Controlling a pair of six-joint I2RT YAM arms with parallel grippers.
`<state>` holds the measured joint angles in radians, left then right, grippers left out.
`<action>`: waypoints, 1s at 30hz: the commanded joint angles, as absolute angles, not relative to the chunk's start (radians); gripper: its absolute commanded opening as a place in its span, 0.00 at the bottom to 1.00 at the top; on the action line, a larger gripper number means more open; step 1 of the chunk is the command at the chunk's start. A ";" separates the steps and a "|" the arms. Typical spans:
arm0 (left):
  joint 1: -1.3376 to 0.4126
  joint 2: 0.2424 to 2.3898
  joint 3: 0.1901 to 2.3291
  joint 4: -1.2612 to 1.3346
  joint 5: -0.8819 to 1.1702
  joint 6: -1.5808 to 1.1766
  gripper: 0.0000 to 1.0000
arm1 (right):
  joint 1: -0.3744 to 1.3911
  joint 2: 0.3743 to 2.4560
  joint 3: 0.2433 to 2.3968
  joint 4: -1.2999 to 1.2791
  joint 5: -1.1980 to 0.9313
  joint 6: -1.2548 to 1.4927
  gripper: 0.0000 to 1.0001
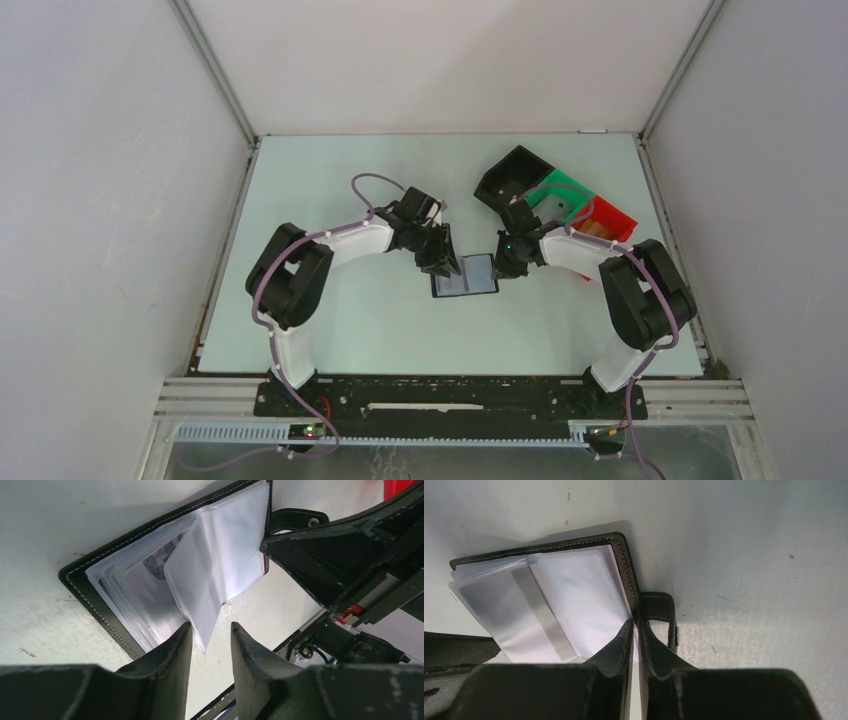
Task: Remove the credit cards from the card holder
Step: Remove the credit card from the card holder.
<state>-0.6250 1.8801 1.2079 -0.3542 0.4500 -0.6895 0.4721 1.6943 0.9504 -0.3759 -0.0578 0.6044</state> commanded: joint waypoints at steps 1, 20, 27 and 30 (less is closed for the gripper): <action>-0.646 1.844 1.272 -0.323 0.493 -0.689 0.39 | 0.483 1.741 0.929 -0.323 -0.037 0.623 0.13; -0.683 1.910 1.291 -0.148 0.668 -0.760 0.40 | 0.459 1.657 0.910 -0.353 -0.054 0.640 0.13; -0.679 1.907 1.314 -0.137 0.677 -0.763 0.40 | 0.417 1.544 0.851 -0.364 -0.043 0.632 0.14; -0.666 1.894 1.303 -0.136 0.667 -0.768 0.40 | 0.410 1.493 0.839 -0.380 -0.033 0.629 0.14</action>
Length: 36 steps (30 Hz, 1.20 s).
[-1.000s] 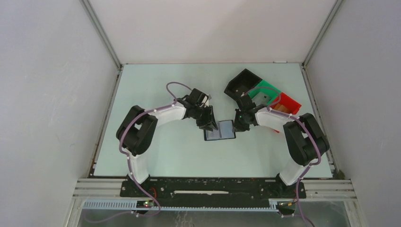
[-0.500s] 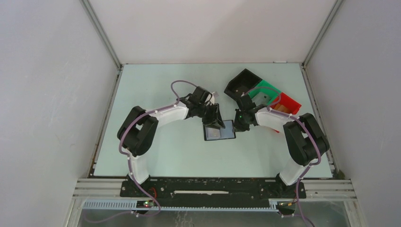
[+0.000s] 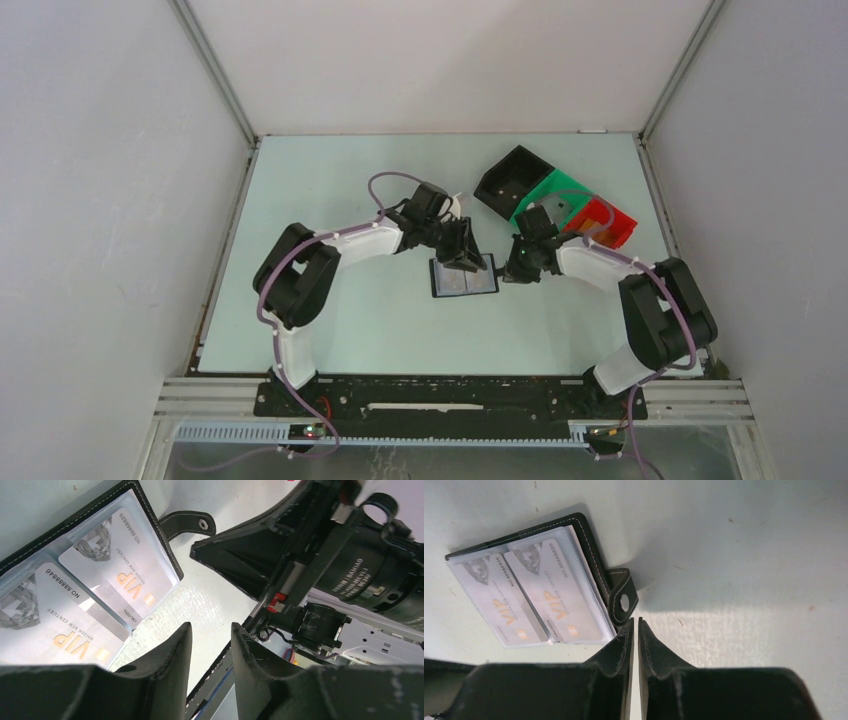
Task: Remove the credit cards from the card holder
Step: Remove the credit card from the card holder.
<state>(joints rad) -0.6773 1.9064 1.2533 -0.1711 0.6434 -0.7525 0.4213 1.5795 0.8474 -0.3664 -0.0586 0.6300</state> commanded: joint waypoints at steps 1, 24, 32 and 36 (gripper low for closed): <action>-0.660 1.888 1.294 -0.137 0.661 -0.771 0.40 | 0.408 1.477 0.835 -0.381 -0.032 0.630 0.14; -0.618 1.966 1.199 -0.122 0.595 -0.841 0.41 | 0.437 1.613 0.857 -0.171 -0.138 0.734 0.14; -0.615 1.980 1.188 -0.139 0.567 -0.833 0.41 | 0.430 1.634 0.857 -0.154 -0.165 0.736 0.14; -0.611 1.991 1.185 -0.140 0.561 -0.836 0.41 | 0.423 1.647 0.857 -0.148 -0.174 0.737 0.16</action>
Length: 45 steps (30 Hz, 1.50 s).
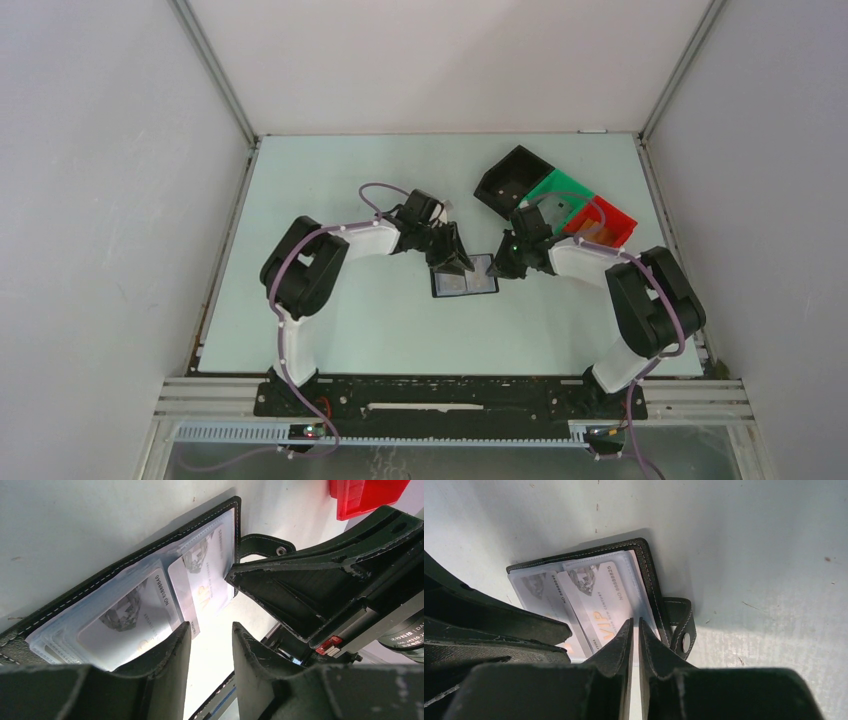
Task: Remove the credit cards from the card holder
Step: Remove the credit card from the card holder.
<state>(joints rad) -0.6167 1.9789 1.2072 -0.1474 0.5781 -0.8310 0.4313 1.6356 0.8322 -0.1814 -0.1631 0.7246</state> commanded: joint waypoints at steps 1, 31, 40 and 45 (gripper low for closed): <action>-0.609 1.992 1.182 -0.141 0.557 -0.835 0.41 | 0.421 1.650 0.857 -0.148 -0.175 0.737 0.16; -0.584 1.999 1.102 -0.023 0.551 -0.885 0.21 | 0.414 1.717 0.830 -0.103 -0.244 0.763 0.16; -0.580 2.009 1.108 -0.007 0.577 -0.879 0.00 | 0.408 1.719 0.824 -0.101 -0.241 0.764 0.16; -0.548 1.954 1.071 0.032 0.634 -0.863 0.00 | 0.383 1.719 0.800 -0.082 -0.256 0.767 0.16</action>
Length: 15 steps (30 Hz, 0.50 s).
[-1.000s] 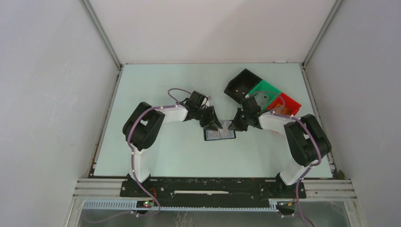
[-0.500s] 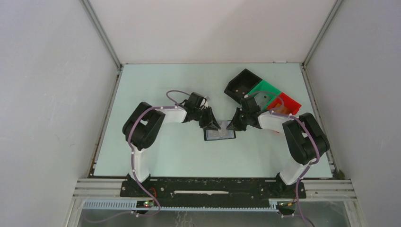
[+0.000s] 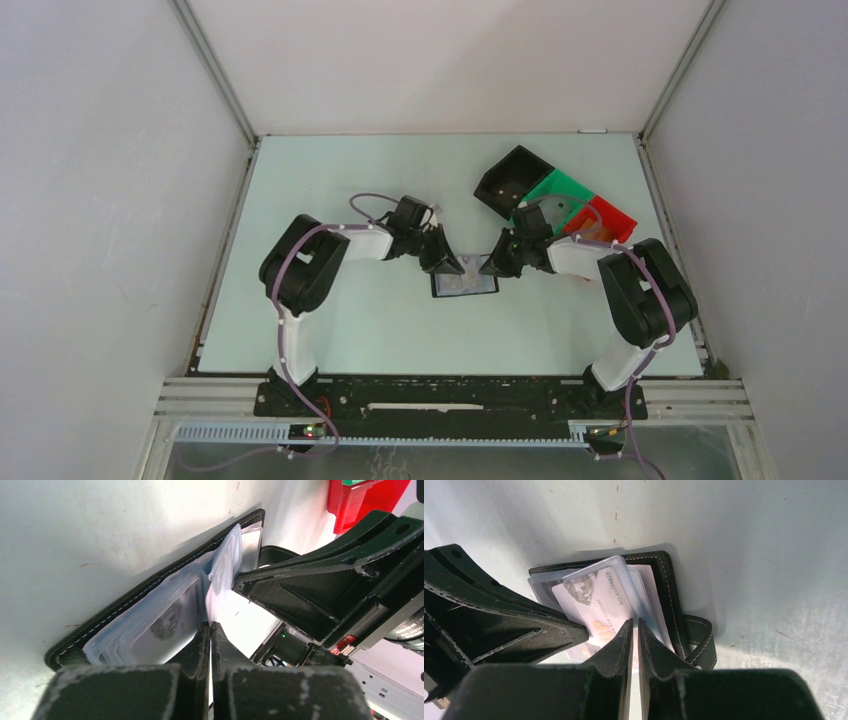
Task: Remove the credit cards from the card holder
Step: Remove the credit card from the card holder.
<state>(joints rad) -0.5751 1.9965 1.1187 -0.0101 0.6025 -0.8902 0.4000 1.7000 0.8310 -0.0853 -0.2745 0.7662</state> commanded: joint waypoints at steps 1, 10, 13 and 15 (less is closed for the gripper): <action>-0.541 1.937 1.064 0.032 0.643 -0.860 0.00 | 0.381 1.719 0.797 -0.081 -0.256 0.766 0.16; -0.485 1.855 1.006 -0.053 0.679 -0.805 0.00 | 0.362 1.697 0.786 -0.085 -0.271 0.755 0.16; -0.479 1.823 0.988 -0.098 0.675 -0.760 0.00 | 0.362 1.660 0.785 -0.102 -0.286 0.739 0.18; -0.477 1.797 0.984 -0.131 0.680 -0.719 0.00 | 0.361 1.623 0.777 -0.098 -0.313 0.726 0.24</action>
<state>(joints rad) -0.4877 1.8812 1.0172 -0.0494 0.6678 -0.8249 0.3721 1.6901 0.8040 -0.0532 -0.3206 0.7689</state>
